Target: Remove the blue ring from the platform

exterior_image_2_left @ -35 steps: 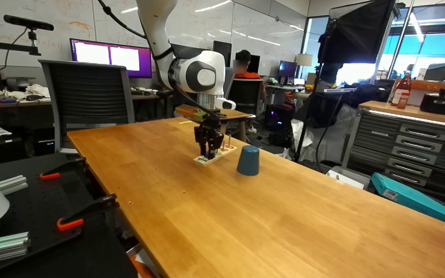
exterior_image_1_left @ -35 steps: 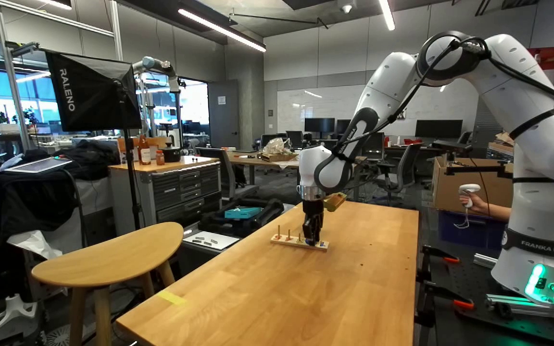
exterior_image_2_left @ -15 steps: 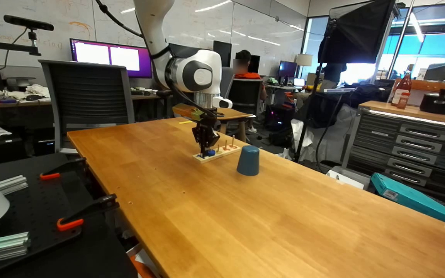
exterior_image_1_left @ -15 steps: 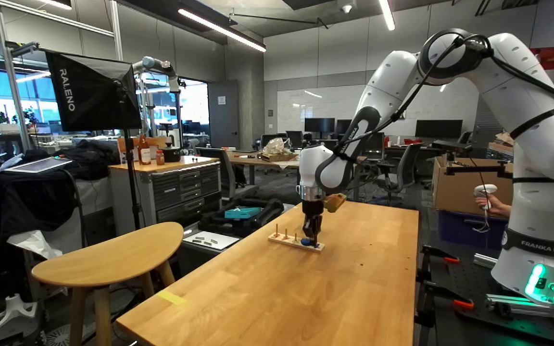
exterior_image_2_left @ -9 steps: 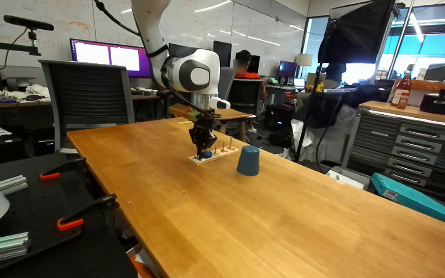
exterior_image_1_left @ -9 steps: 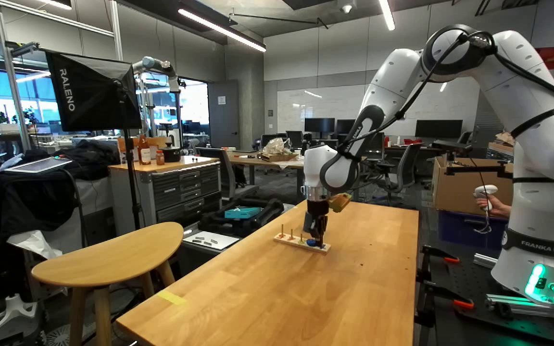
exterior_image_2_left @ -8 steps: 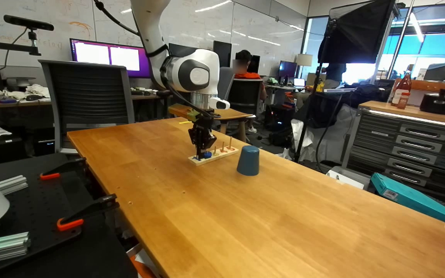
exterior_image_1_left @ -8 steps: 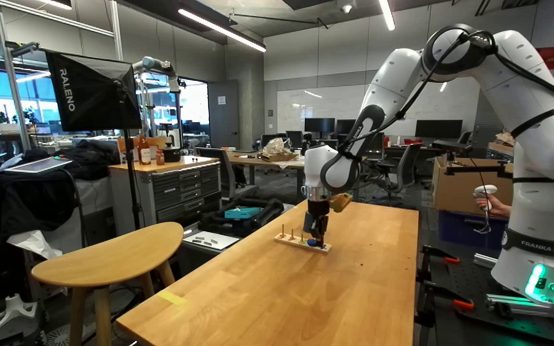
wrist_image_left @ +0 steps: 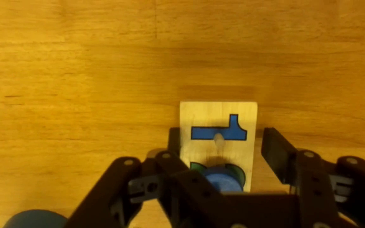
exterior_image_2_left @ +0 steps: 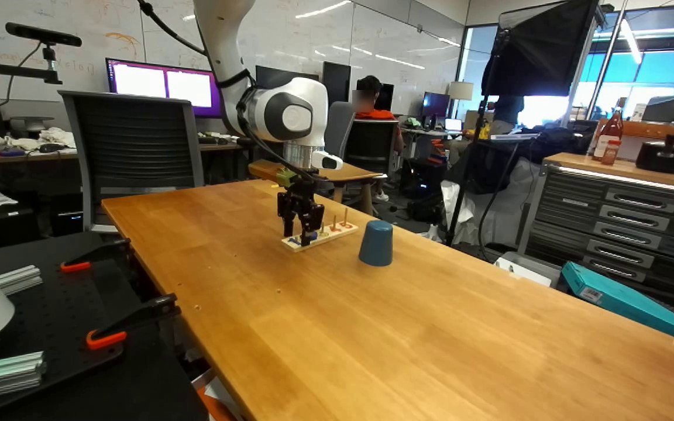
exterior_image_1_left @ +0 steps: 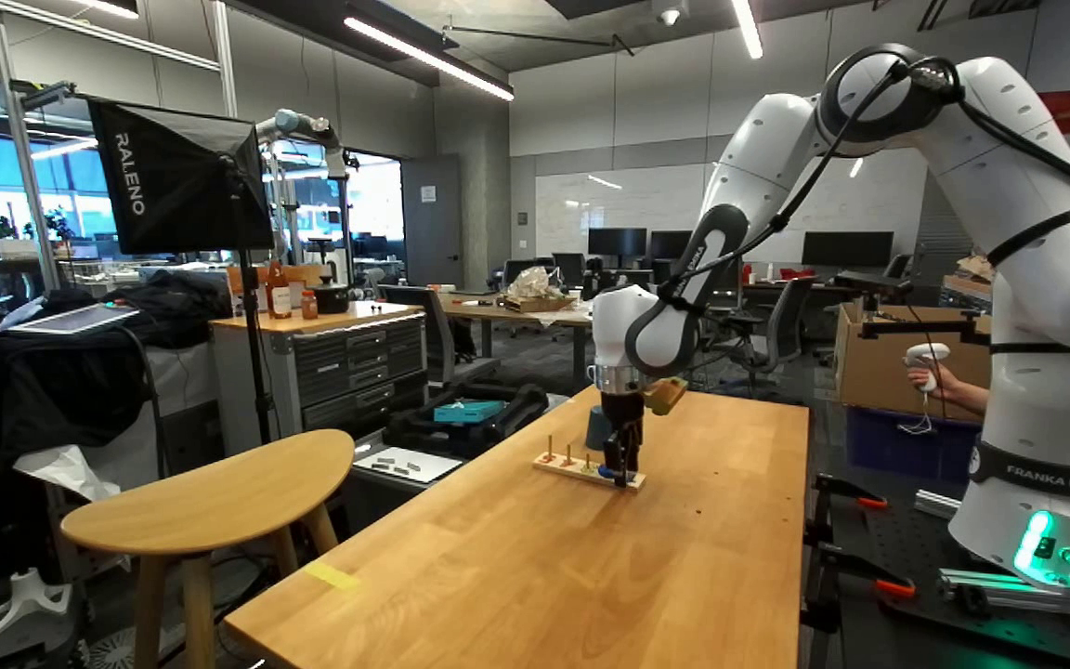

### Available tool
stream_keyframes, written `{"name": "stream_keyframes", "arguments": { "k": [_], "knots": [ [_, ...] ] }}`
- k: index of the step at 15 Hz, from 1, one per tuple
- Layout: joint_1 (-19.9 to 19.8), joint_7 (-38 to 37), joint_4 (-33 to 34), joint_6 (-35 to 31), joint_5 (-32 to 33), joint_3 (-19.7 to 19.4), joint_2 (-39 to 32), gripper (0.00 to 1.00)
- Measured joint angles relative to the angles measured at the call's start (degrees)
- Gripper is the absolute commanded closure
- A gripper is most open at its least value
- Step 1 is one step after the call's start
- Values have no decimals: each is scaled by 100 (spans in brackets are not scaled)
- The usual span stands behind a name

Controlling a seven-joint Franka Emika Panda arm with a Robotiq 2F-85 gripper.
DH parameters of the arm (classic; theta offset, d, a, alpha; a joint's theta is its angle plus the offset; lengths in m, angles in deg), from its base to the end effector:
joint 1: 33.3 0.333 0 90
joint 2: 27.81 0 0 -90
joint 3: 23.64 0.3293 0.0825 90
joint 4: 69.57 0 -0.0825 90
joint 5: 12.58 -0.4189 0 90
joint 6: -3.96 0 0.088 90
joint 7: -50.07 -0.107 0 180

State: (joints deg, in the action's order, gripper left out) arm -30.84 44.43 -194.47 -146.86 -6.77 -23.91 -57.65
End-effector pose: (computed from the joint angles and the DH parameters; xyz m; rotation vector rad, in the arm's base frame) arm 0.5686 0.0241 0.1211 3.0863 0.0472 -0.1003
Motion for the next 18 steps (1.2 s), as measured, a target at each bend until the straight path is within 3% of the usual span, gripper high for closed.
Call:
{"name": "stream_keyframes", "arguments": {
  "k": [18],
  "knots": [
    [92, -6, 471, -2, 0, -88, -181, 0]
  ]
}}
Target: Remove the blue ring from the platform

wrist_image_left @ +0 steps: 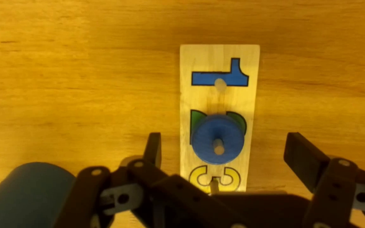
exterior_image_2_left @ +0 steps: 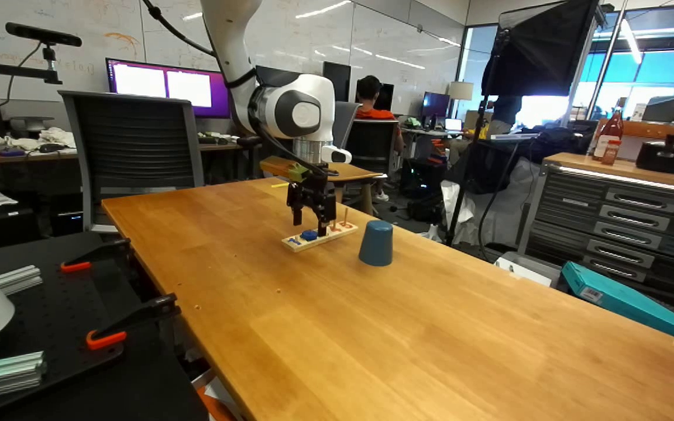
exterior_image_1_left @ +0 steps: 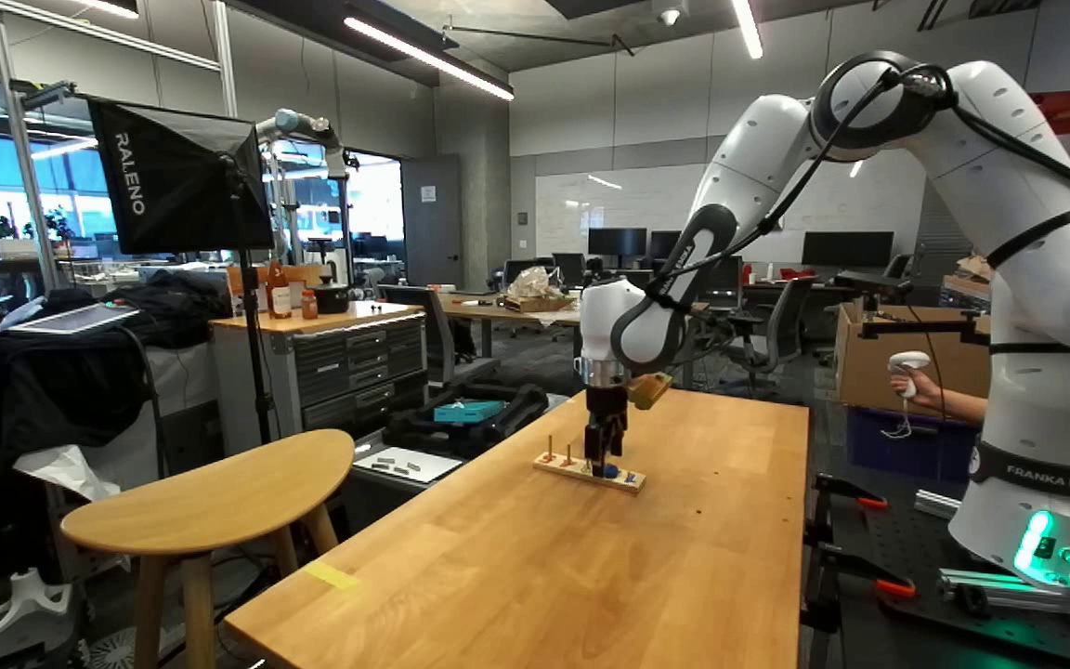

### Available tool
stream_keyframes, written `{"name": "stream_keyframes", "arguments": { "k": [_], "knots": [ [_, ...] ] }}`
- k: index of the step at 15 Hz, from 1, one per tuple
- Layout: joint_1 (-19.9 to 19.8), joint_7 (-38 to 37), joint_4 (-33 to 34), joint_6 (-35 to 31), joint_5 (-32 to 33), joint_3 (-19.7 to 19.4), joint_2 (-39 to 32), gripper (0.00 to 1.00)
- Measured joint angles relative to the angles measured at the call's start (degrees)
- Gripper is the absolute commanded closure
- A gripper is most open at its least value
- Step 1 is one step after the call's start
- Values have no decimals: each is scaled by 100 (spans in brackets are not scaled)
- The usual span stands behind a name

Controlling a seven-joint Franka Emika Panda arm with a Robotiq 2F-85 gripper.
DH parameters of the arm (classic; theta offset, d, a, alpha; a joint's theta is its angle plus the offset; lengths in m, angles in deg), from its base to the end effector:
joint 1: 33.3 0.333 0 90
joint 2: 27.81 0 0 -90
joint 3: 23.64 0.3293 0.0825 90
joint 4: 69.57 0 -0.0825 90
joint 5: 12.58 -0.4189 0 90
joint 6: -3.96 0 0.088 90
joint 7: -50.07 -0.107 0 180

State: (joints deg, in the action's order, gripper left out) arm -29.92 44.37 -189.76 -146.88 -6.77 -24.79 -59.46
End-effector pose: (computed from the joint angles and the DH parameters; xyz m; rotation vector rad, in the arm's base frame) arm 0.5989 0.0255 0.1311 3.0809 0.0483 -0.0209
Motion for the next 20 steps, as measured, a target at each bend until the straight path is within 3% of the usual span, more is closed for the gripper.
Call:
{"name": "stream_keyframes", "arguments": {
  "k": [1, 2, 4, 5, 6, 9, 16, 17, 18, 20],
  "knots": [
    [-11, 0, 13, 0, 0, -6, -25, 25],
    [-23, 0, 23, 0, 0, -9, -51, 27],
    [-44, 0, 37, 0, 0, -13, -102, 44],
    [-50, 0, 42, 0, 0, -13, -125, 19],
    [-50, 0, 43, 0, 0, -13, -141, 11],
    [-49, 0, 44, 0, 0, -5, -151, 0],
    [-36, 0, 60, 0, -1, 75, -119, 0],
    [-35, 0, 68, 0, -8, 85, -117, 25],
    [-35, 0, 79, 0, -15, 92, -117, 26],
    [-35, 1, 99, 0, -29, 96, -117, 42]
  ]
}}
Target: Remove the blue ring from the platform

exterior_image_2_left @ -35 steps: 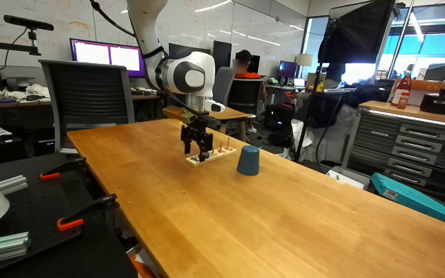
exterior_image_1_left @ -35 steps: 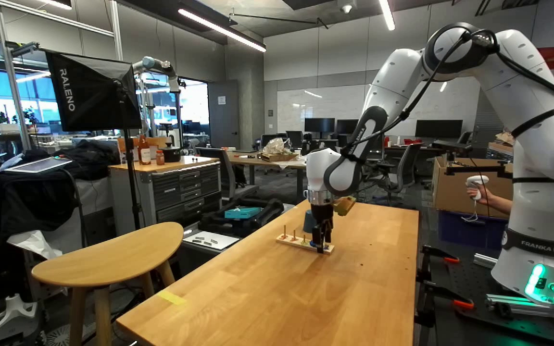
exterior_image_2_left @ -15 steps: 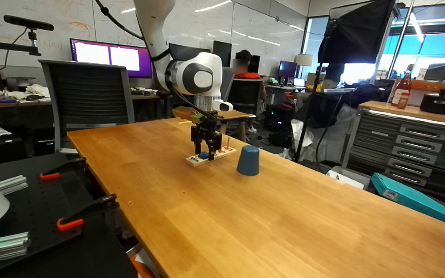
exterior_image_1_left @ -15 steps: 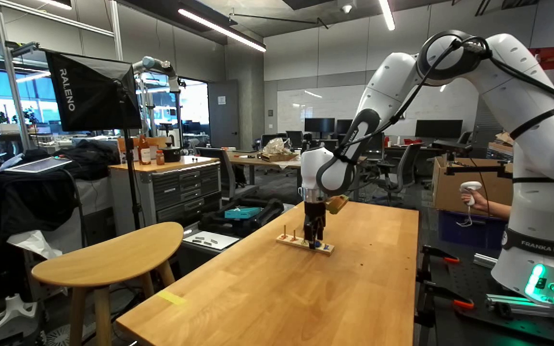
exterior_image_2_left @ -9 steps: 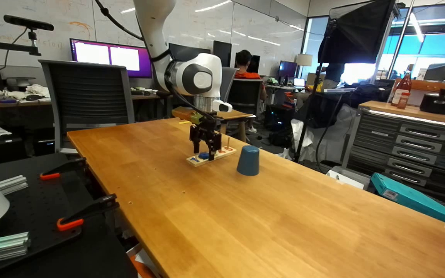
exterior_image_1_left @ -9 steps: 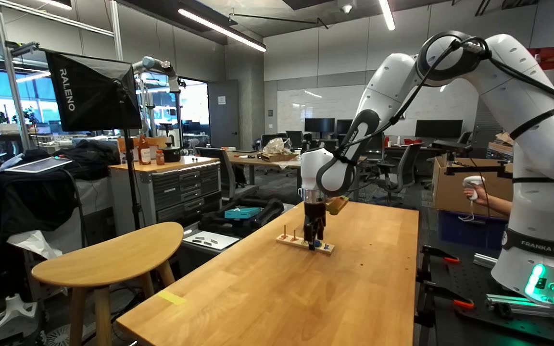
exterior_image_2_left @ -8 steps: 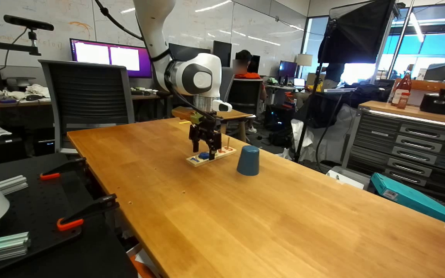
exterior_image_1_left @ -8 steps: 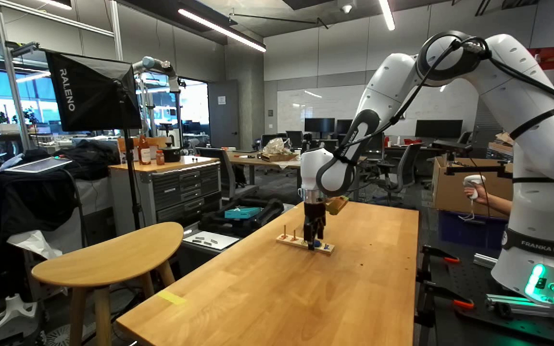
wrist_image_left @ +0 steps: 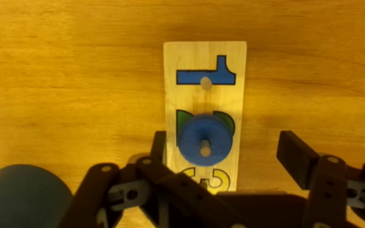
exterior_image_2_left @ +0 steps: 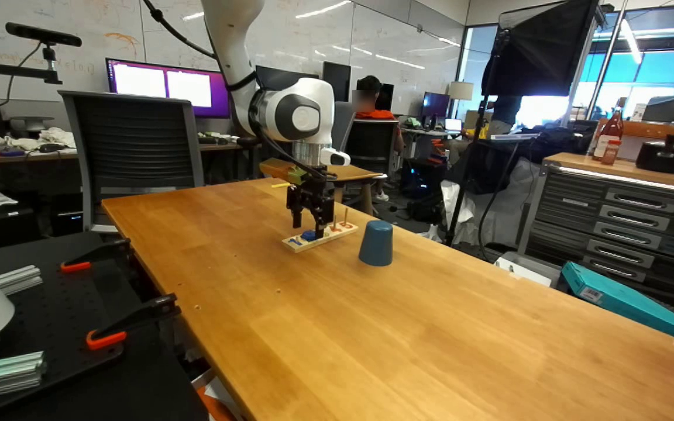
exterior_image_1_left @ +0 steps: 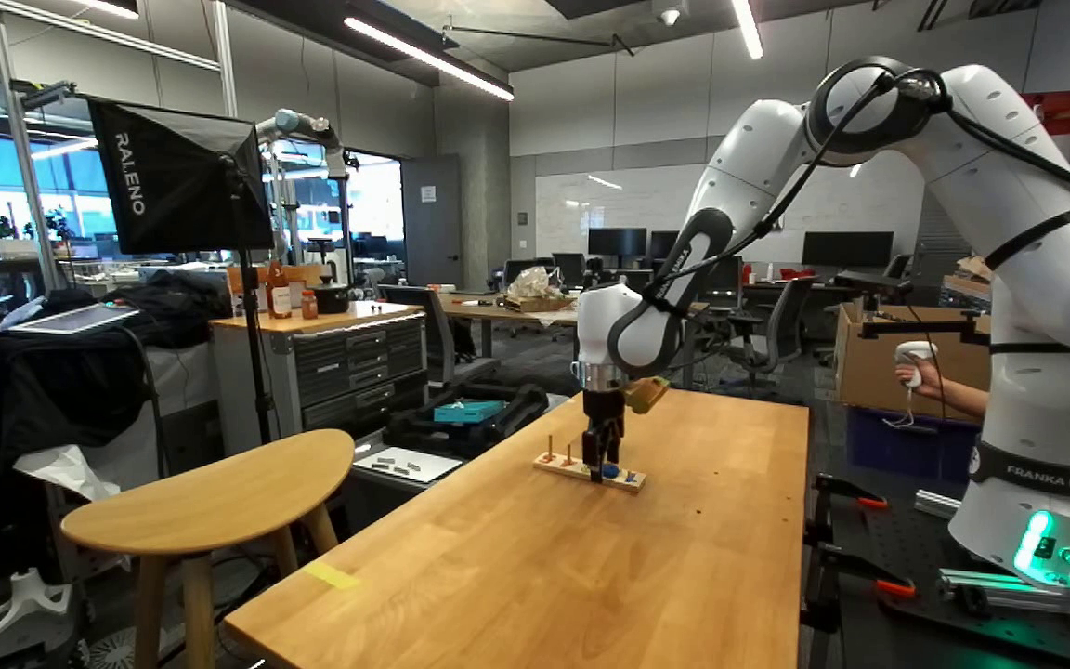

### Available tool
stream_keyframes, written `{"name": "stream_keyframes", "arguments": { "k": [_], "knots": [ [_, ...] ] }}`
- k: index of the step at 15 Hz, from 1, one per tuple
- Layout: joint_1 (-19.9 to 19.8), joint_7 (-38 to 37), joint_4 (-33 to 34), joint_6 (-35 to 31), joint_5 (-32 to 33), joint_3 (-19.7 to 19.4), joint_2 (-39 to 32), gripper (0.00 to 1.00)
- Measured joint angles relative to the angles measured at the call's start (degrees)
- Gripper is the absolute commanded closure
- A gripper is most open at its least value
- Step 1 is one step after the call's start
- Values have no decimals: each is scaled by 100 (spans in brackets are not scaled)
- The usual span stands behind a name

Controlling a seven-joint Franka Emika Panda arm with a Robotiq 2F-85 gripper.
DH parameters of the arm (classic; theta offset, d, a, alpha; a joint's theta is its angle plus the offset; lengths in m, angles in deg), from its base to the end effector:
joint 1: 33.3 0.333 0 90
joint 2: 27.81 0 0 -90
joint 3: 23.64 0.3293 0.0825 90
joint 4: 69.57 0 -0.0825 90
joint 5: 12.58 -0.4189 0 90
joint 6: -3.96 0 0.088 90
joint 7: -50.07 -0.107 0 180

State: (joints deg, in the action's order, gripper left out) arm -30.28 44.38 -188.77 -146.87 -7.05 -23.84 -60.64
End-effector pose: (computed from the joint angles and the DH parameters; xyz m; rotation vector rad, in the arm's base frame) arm 0.6020 0.0320 0.1248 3.0915 0.0545 -0.0268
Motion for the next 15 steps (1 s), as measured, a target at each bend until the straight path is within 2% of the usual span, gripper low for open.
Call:
{"name": "stream_keyframes", "arguments": {
  "k": [4, 7, 15],
  "knots": [
    [-15, 0, 19, 0, -52, 0, -1, 74],
    [-37, 0, 38, 1, -97, 0, 9, 82],
    [-54, 2, 63, 7, -216, 25, 25, 82]
  ]
}}
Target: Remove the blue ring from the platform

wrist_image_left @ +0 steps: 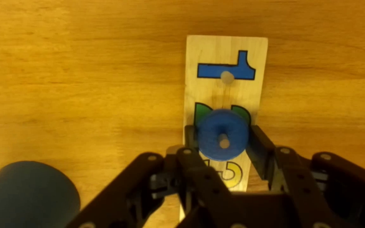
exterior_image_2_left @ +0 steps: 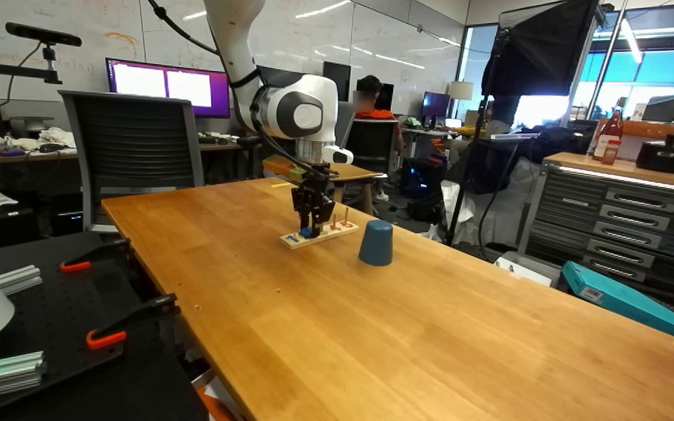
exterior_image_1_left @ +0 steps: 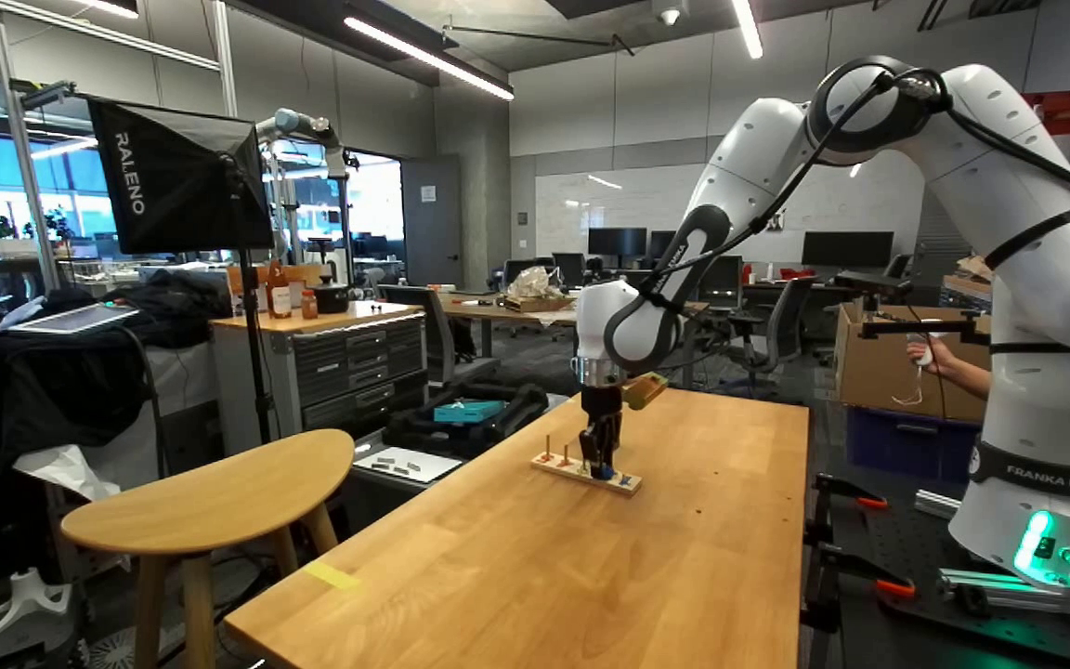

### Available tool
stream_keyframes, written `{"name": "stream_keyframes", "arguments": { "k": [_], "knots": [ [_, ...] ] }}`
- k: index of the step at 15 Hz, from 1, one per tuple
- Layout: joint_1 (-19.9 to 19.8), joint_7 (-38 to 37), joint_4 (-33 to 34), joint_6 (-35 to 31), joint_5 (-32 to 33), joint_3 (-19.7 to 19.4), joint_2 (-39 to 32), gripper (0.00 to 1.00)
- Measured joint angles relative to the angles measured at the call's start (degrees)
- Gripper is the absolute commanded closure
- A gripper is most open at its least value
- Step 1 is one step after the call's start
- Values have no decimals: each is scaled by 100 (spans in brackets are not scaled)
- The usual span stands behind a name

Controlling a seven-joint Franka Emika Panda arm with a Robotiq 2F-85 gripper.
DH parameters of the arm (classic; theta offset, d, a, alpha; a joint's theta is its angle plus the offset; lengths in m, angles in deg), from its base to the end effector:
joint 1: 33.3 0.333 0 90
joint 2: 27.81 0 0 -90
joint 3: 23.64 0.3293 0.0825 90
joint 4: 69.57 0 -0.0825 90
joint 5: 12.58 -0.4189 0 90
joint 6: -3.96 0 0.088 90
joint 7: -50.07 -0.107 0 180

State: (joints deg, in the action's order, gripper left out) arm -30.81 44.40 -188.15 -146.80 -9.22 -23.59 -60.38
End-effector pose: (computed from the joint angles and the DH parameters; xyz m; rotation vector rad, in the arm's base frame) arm 0.6078 0.0284 0.1314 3.1132 -0.0054 -0.0074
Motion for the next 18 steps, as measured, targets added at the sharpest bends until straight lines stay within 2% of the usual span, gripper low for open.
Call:
{"name": "stream_keyframes", "arguments": {
  "k": [6, 9, 14, 18],
  "knots": [
    [4, 1, 74, 42, -8, 16, 376, 82],
    [-17, 2, 105, 43, 11, -192, 506, 82],
    [-264, 124, 280, 79, 207, -627, 293, 82],
    [-490, 296, 349, 96, 212, -665, 20, 82]
  ]
}}
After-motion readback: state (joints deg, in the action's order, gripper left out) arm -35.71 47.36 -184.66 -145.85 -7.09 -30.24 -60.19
